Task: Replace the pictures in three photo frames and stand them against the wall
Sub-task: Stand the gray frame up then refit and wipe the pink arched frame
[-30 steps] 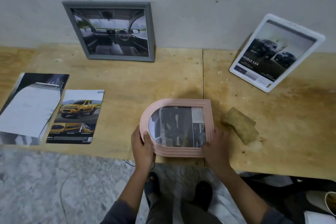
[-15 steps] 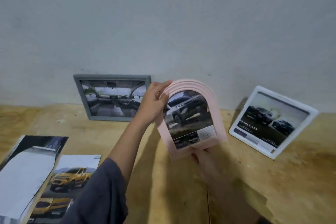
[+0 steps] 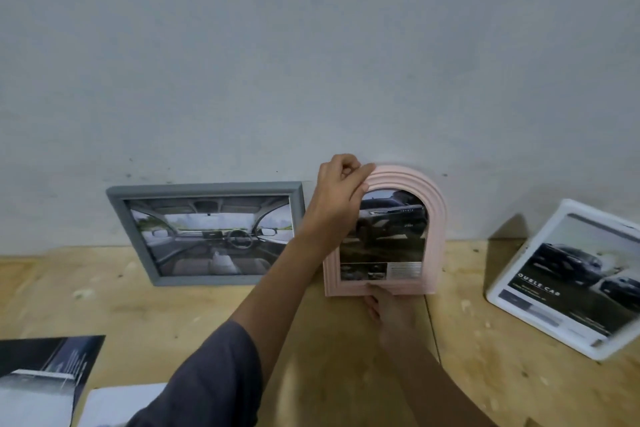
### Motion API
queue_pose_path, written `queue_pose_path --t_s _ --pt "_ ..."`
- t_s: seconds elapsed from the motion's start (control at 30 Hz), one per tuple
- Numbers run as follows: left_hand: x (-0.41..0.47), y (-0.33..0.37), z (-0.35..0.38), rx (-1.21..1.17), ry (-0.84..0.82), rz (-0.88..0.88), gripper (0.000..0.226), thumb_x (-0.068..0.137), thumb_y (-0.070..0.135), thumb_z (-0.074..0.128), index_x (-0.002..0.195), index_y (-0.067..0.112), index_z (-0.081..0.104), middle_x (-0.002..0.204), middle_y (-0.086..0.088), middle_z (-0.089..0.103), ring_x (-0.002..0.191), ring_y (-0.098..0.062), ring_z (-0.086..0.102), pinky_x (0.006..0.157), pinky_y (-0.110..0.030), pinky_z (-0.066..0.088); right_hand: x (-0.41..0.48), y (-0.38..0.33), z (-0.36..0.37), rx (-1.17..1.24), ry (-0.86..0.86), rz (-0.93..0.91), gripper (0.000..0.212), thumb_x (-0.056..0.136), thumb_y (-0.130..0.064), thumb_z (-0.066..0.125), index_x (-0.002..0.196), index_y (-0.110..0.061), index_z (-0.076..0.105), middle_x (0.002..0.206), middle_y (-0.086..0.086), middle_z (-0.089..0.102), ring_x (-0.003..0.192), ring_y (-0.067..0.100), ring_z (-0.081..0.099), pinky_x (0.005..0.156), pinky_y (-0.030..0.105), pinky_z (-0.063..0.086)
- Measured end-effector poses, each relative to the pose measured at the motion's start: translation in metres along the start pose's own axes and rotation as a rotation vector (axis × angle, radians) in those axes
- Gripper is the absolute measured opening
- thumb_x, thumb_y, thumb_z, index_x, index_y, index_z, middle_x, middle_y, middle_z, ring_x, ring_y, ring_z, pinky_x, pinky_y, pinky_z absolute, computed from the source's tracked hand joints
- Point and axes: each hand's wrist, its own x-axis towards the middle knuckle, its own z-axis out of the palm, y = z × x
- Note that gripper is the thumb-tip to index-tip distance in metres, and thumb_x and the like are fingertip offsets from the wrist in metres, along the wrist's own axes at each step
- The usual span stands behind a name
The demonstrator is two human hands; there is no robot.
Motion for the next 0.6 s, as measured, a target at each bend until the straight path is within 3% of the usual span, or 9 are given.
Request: queue_pose_path --t_s 0.03,0.13,0.17,0.27,0.4,0.47,0.53,0.6 --pt "-0.002 -0.002 0.001 0.027 0.044 0.034 0.028 0.094 0.009 0.049 0.119 0.003 0.060 0.106 -0.003 0.047 0.097 -0.001 0.036 0.087 -0.006 0.031 -0.013 -0.010 0.003 0.023 -0.005 -0.003 0.093 0.039 -0.053 0.081 0.120 -0.022 0.047 0.113 0.001 0.060 0.108 0.022 0.058 0.103 0.050 0.041" --pt "-0.003 -0.012 0.007 0.154 0.160 0.161 0.026 0.089 0.004 0.055 0.113 -0.006 0.062 0.096 -0.017 0.059 0.091 -0.020 0.050 0.081 -0.020 0.041 -0.053 -0.041 0.009 0.072 -0.034 0.028 0.034 0.072 -0.019 0.076 0.096 -0.017 0.053 0.096 0.005 0.064 0.098 0.024 0.062 0.100 0.047 0.046" --pt "-0.003 -0.014 0.008 0.141 0.185 0.154 0.026 0.088 0.002 0.057 0.111 -0.007 0.063 0.094 -0.018 0.061 0.089 -0.021 0.051 0.081 -0.020 0.041 -0.052 -0.044 0.010 0.103 -0.059 0.043 0.029 0.076 -0.012 0.073 0.096 -0.015 0.052 0.096 0.007 0.064 0.097 0.024 0.063 0.099 0.045 0.047" --pt "-0.003 -0.015 0.010 0.138 0.208 0.141 0.024 0.086 0.001 0.060 0.108 -0.006 0.064 0.093 -0.017 0.063 0.088 -0.021 0.054 0.080 -0.019 0.042 -0.047 -0.048 0.008 0.158 -0.126 0.084 0.035 0.077 -0.005 0.072 0.105 -0.011 0.051 0.104 0.013 0.064 0.099 0.025 0.064 0.096 0.043 0.050" --pt "-0.006 -0.008 0.010 0.074 0.148 0.038 0.025 0.091 0.008 0.055 0.113 0.000 0.063 0.100 -0.010 0.059 0.094 -0.013 0.049 0.079 -0.023 0.045 -0.044 -0.055 0.005 0.092 -0.078 0.114 0.018 0.076 -0.006 0.073 0.084 -0.009 0.057 0.088 0.013 0.068 0.088 0.024 0.067 0.094 0.043 0.052" --pt "-0.007 -0.003 0.008 0.022 0.113 -0.040 0.026 0.093 0.011 0.052 0.117 0.005 0.061 0.106 -0.006 0.056 0.099 -0.011 0.047 0.083 -0.025 0.045 -0.041 -0.060 0.002 0.082 -0.153 0.115 0.015 0.083 -0.004 0.065 0.096 -0.004 0.059 0.084 0.010 0.065 0.084 0.022 0.064 0.094 0.041 0.051" --pt "-0.009 0.002 0.008 0.059 0.124 -0.066 0.028 0.093 0.011 0.050 0.120 0.008 0.060 0.111 -0.005 0.055 0.103 -0.015 0.048 0.087 -0.027 0.046 -0.041 -0.063 -0.001 0.081 -0.231 0.086 0.027 0.088 -0.003 0.058 0.114 0.001 0.054 0.086 0.007 0.061 0.081 0.019 0.062 0.091 0.038 0.051" --pt "-0.015 0.011 0.012 0.063 0.192 -0.095 0.030 0.092 0.007 0.049 0.120 0.009 0.060 0.114 -0.004 0.053 0.107 -0.014 0.046 0.091 -0.024 0.043 -0.049 -0.063 -0.012 0.095 -0.170 0.068 0.024 0.085 -0.006 0.063 0.109 -0.006 0.056 0.088 0.008 0.063 0.085 0.021 0.063 0.087 0.037 0.054"
